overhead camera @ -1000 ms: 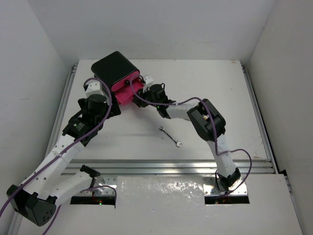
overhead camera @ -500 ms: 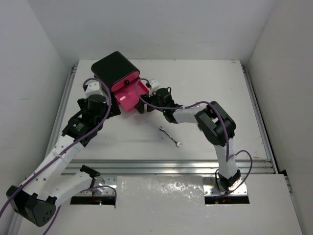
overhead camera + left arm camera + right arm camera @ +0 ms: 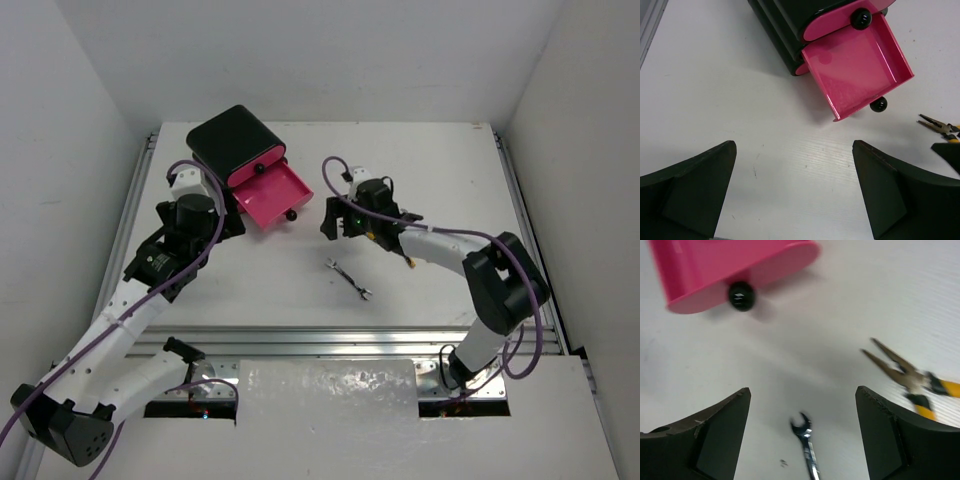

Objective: Sort the tools into containers

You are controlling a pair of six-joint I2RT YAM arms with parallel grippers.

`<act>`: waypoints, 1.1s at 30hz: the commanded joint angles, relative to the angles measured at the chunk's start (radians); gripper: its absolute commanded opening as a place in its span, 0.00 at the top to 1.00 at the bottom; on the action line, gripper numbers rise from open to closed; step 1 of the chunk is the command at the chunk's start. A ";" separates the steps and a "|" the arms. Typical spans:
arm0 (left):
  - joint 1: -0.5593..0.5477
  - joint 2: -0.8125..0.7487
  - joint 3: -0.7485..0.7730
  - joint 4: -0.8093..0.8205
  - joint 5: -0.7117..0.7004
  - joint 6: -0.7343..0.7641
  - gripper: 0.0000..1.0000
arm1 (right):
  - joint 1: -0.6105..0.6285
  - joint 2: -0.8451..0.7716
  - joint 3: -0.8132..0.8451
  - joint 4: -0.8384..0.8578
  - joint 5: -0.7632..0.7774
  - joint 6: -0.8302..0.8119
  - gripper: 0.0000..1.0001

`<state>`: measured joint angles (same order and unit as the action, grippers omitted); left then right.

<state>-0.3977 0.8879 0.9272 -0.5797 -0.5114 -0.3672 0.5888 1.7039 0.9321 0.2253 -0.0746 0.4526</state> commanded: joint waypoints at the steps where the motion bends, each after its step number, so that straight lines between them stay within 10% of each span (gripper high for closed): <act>1: 0.013 -0.018 -0.001 0.029 0.001 0.011 0.00 | -0.079 -0.014 0.095 -0.289 0.023 -0.038 0.19; 5: 0.014 -0.015 -0.001 0.029 0.008 0.013 0.00 | -0.151 0.091 0.284 -0.573 0.045 -0.167 0.29; 18: 0.011 -0.007 -0.005 0.037 0.048 0.025 0.00 | -0.178 0.439 0.644 -0.756 0.049 -0.653 0.25; 33: 0.013 -0.009 -0.004 0.038 0.062 0.028 0.00 | -0.167 0.488 0.640 -0.954 -0.059 -0.664 0.80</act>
<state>-0.3977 0.8883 0.9268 -0.5793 -0.4580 -0.3458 0.4122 2.2002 1.6112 -0.6483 -0.1116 -0.2142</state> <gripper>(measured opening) 0.998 0.282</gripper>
